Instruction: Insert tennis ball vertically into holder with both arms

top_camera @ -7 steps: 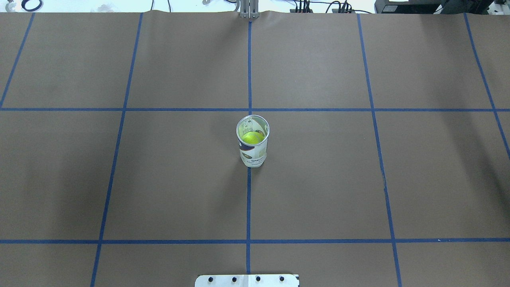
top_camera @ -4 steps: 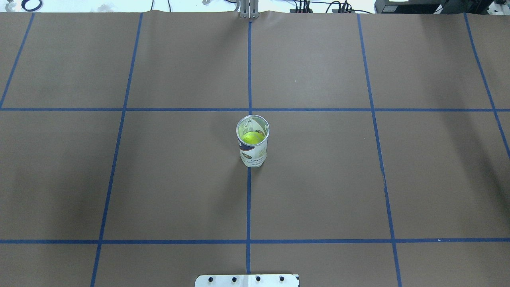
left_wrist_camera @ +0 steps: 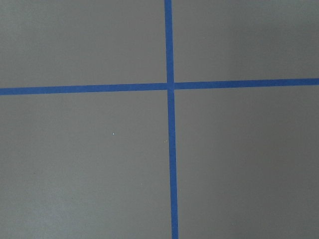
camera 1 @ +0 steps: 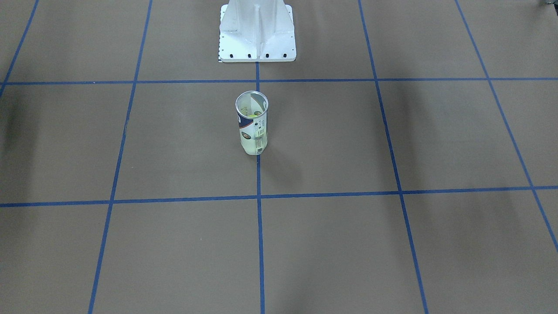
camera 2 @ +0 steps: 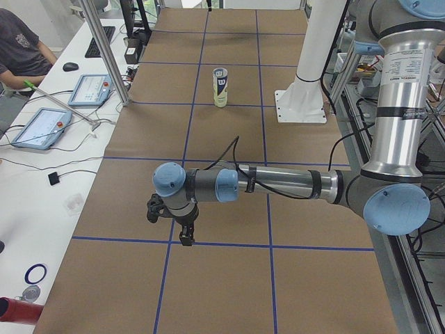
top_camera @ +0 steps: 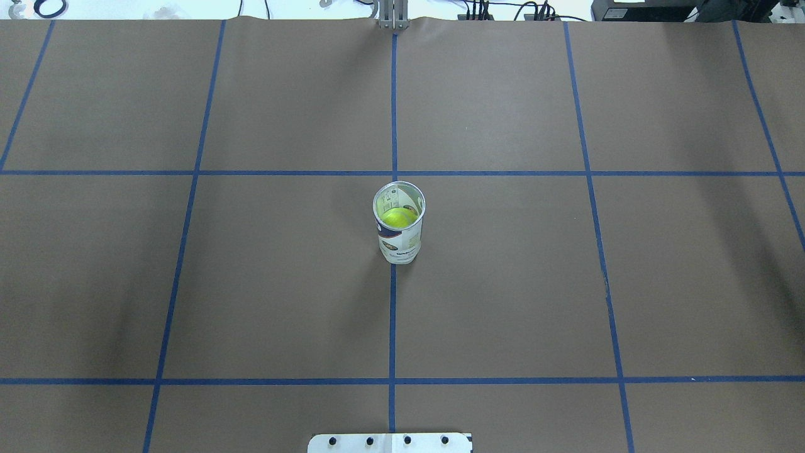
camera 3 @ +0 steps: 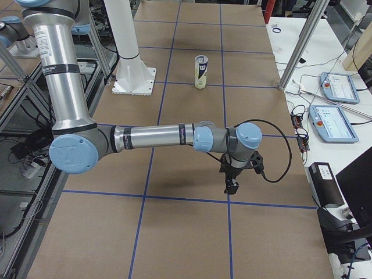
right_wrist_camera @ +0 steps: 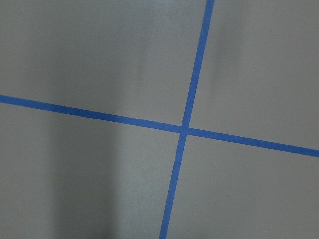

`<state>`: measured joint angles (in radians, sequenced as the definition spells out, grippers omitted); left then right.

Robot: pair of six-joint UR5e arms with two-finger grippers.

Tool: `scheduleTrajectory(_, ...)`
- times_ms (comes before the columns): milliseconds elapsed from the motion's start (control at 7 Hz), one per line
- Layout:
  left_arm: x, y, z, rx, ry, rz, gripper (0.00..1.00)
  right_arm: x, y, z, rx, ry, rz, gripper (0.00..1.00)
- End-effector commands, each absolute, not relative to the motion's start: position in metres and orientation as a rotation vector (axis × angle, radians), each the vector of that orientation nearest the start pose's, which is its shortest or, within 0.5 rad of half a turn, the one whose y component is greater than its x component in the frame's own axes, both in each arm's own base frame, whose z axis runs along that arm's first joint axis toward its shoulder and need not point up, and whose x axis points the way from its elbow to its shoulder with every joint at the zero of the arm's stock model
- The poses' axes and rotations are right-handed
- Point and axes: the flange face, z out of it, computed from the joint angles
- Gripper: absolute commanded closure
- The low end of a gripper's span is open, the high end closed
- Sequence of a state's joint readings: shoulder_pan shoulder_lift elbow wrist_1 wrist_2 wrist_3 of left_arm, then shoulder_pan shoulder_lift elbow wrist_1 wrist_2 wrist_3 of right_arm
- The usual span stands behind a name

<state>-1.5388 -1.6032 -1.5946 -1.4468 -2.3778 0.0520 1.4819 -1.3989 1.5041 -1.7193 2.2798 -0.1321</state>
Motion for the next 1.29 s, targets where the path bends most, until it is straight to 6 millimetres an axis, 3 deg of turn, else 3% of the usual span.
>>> scheduleTrajectory(0, -0.046, -0.504, 0.637, -0.048, 0.809, 0.052, 0.01, 0.018, -0.562, 0.62, -0.029, -0.72, -0.193, 0.01)
scheduleTrajectory(714, -0.047, -0.507, 0.64, -0.053, 0.809, 0.048, 0.01, 0.018, -0.559, 0.623, -0.026, -0.72, -0.194, 0.01)
scheduleTrajectory(1143, -0.047, -0.513, 0.628, -0.028, 0.806, 0.06, 0.01, 0.019, -0.552, 0.632, -0.043, -0.715, -0.179, 0.01)
